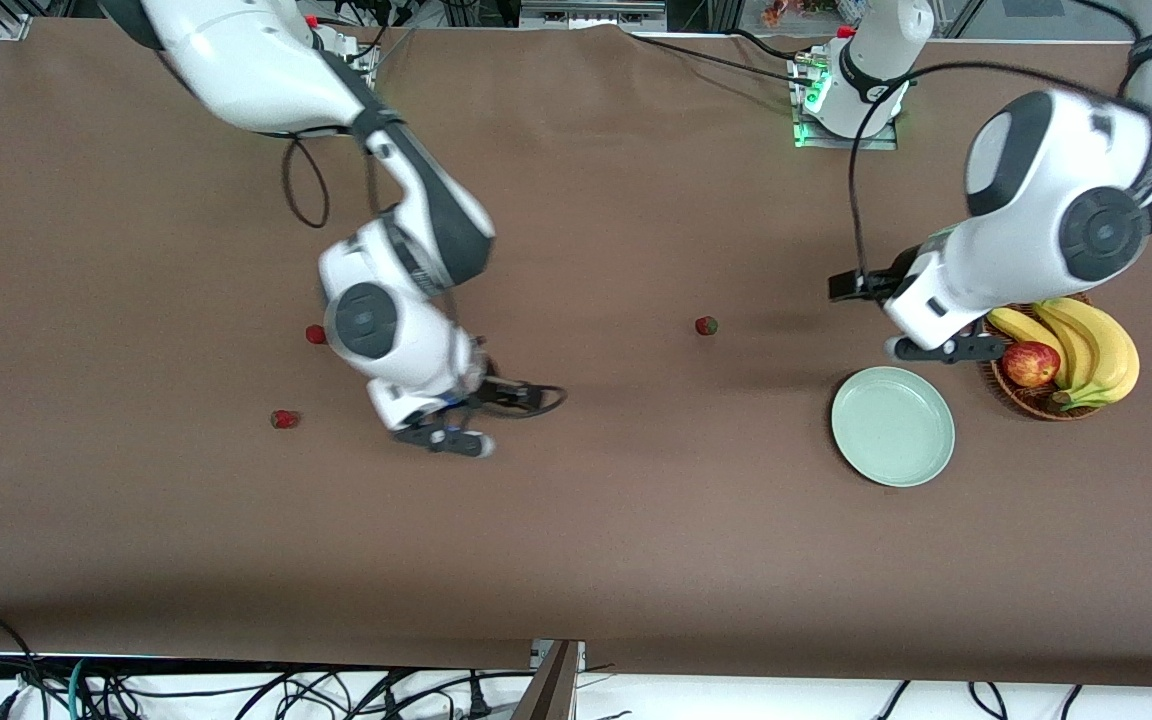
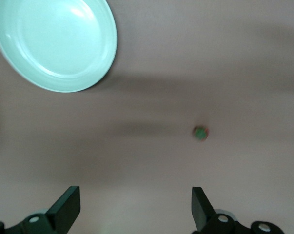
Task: Collect all strawberries into plate
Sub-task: 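Grasp the dropped strawberry with the left gripper and lift it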
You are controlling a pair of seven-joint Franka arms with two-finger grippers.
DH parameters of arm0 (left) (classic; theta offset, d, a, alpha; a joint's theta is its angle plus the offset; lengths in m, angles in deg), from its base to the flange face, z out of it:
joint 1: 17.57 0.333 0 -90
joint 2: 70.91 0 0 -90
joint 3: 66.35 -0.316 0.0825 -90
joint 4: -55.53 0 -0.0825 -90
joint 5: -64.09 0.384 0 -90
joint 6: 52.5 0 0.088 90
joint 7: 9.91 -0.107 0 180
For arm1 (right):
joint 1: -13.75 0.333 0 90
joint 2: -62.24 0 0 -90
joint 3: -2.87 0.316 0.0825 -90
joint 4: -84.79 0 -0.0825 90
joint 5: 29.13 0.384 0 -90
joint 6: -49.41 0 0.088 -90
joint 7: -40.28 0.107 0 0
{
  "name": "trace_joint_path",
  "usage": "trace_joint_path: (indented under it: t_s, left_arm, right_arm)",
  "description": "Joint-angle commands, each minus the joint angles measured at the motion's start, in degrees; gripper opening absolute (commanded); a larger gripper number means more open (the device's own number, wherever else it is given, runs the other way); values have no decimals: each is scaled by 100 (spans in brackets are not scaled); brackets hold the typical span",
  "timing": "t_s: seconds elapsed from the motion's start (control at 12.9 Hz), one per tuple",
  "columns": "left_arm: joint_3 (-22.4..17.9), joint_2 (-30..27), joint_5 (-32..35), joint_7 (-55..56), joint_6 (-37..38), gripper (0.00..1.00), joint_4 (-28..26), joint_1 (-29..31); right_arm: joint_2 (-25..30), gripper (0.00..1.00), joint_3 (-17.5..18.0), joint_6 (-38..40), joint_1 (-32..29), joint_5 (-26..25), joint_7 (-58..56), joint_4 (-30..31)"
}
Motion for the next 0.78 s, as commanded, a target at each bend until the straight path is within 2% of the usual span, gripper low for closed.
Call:
trace_joint_path:
  t_s: [0.0,0.23,0.39,0.54,0.7]
  left_arm:
    - [113,497,146,1505,-1091,100,-285,-651]
    - [104,684,428,2403,-2506,100,-1101,-1294]
    - [113,807,997,2791,-3307,100,-1629,-1410]
    - [113,947,1499,2924,-3966,100,-1955,-1419]
    - [122,1315,1536,2924,-4635,100,-2053,-1436]
  right_arm:
    - [768,99,-201,619,-461,-34,-1009,823]
    - [2007,99,-833,86,-462,-52,-1755,2719]
    - [2597,99,-1203,-502,-462,-26,-2345,3915]
    - [2880,99,-1441,-1117,-462,-25,-2636,4839]
    - [2907,99,-1512,-2012,-462,-17,-2690,5605]
